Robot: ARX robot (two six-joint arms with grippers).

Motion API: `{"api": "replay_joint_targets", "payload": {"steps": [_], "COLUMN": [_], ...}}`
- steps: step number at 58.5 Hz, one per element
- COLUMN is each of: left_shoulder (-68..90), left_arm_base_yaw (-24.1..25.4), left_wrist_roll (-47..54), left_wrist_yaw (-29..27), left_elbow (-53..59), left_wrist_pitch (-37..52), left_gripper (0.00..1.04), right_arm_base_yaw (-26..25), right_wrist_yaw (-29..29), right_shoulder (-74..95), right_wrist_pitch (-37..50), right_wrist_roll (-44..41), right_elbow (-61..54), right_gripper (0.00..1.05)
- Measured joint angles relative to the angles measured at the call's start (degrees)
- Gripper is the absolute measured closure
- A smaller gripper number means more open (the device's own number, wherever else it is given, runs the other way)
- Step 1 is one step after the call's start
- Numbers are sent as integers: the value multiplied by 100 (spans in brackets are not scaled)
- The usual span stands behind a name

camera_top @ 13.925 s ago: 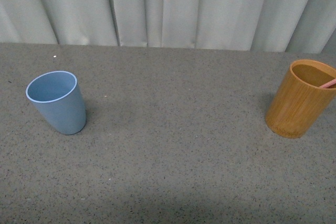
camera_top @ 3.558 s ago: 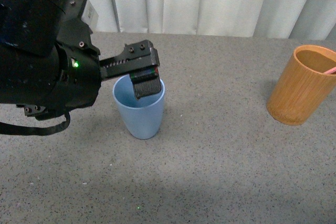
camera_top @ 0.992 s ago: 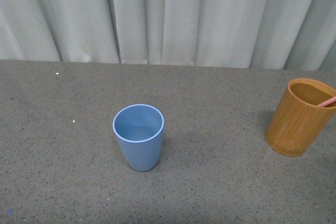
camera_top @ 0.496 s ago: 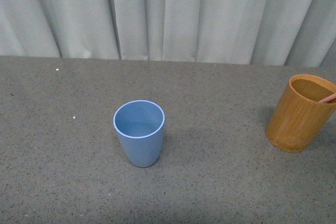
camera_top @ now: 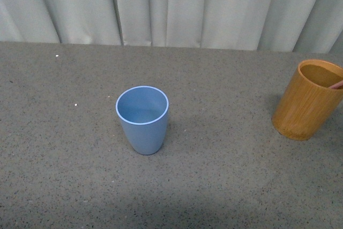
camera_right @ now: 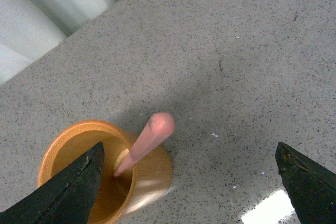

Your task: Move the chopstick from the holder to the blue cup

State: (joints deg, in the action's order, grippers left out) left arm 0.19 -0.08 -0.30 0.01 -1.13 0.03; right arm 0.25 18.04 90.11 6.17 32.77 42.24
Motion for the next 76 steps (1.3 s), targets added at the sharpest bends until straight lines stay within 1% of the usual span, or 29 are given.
{"api": "replay_joint_targets", "payload": {"steps": [12, 22, 53, 55, 61, 63, 65, 72, 76], "left_shoulder": [0, 0, 0, 0, 0, 0, 0, 0, 0], "left_arm_base_yaw": [0, 0, 0, 0, 0, 0, 0, 0, 0], "left_wrist_roll": [2, 0, 0, 0, 0, 2, 2, 0, 2], "left_wrist_yaw": [0, 0, 0, 0, 0, 0, 0, 0, 0], "left_elbow": [0, 0, 0, 0, 0, 0, 0, 0, 0], "left_wrist_pitch": [0, 0, 0, 0, 0, 0, 0, 0, 0], "left_gripper": [7, 7, 7, 7, 7, 7, 7, 7, 7], "right_arm_base_yaw": [-9, 85, 107, 107, 120, 131, 138, 179, 201], "right_wrist_yaw": [4, 44, 177, 188, 214, 238, 240, 243, 240], "right_shoulder": [361, 719, 1370, 1410, 1488, 1519, 1532, 1574, 1591], "right_wrist_pitch": [267, 490, 492, 490, 452, 439, 439, 444, 448], "right_wrist_roll": [-59, -92, -87, -83, -83, -83, -83, -72, -59], "right_elbow": [177, 470, 870, 898, 988, 1023, 1034, 1049, 1051], "right_gripper": [10, 10, 10, 12, 27, 35, 38, 58, 66]}}
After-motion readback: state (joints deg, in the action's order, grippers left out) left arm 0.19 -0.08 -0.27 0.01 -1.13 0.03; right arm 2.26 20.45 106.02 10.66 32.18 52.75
